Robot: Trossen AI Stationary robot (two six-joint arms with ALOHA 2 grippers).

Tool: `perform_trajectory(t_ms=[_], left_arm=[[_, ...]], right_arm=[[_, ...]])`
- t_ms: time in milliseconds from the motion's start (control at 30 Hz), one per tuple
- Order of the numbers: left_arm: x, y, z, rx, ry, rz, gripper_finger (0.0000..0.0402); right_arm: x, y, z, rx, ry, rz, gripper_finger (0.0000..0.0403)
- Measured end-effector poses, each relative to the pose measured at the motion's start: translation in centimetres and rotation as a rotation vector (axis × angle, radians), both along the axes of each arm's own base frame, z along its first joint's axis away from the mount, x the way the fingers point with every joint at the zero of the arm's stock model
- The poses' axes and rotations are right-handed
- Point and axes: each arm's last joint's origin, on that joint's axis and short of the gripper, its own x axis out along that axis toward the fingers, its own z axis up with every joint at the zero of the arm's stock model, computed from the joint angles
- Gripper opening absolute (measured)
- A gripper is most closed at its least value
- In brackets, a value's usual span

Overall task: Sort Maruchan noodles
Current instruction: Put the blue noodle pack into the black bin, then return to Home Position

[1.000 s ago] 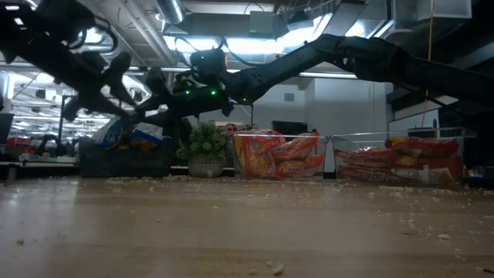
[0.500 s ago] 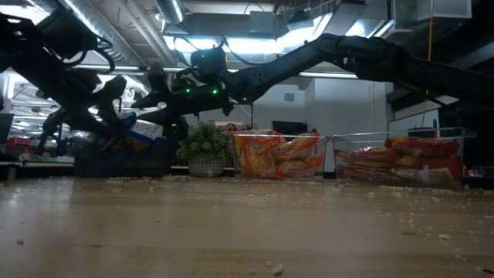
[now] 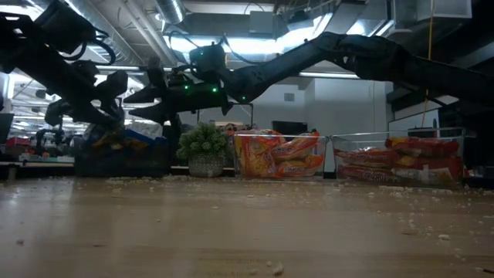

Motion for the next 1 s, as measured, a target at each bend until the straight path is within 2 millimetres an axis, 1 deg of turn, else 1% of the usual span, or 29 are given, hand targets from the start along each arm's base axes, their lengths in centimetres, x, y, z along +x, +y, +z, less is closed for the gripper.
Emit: perform_trajectory(t_ms=[133,233,333,467,567,667,733,800,867,933,1000], left_arm=[[0.0,0.0,0.1,0.014,-0.002,0.017,0.0133],[0.0,0.0,0.1,0.015,-0.004,0.024,0.0133],[0.1,0.0,0.3,-0.003,-0.084,0.005,0.0133],[0.6,0.0,1.8,0.05,-0.231,-0.108,0.0133],[0.8,-0.2,3.3,0.119,-0.359,-0.211,0.0133],[0.7,-0.6,5.3,0.218,-0.542,-0.337,0.0133],[0.4,-1.2,6.9,0.325,-0.653,-0.48,0.0133],[-0.2,-2.0,8.5,0.46,-0.756,-0.644,0.0133],[-0.9,-3.0,10.0,0.608,-0.838,-0.832,0.0133],[-1.7,-3.9,10.9,0.719,-0.899,-0.999,0.0133],[-2.4,-4.6,11.4,0.733,-0.949,-1.098,0.0133]], right_arm=[[-0.1,0.1,0.3,0.003,0.007,0.017,0.0133],[-0.3,0.1,1.5,-0.005,-0.006,0.033,0.0133],[-0.8,-0.1,3.7,-0.037,-0.033,0.037,0.0133],[-2.1,-0.9,7.2,-0.073,-0.037,0.04,0.0133],[-3.5,-1.5,10.3,-0.08,-0.047,0.083,0.0133],[-5.5,-2.4,14.0,-0.022,-0.084,0.18,0.0133],[-7.3,-3.0,16.7,0.013,-0.119,0.296,0.0133],[-9.3,-3.2,19.6,-0.005,-0.157,0.446,0.0133],[-11.6,-2.9,22.9,-0.06,-0.201,0.59,0.0133],[-14.2,-1.8,26.3,-0.142,-0.249,0.739,0.0133],[-17.0,-0.6,29.4,-0.22,-0.286,0.867,0.0134]])
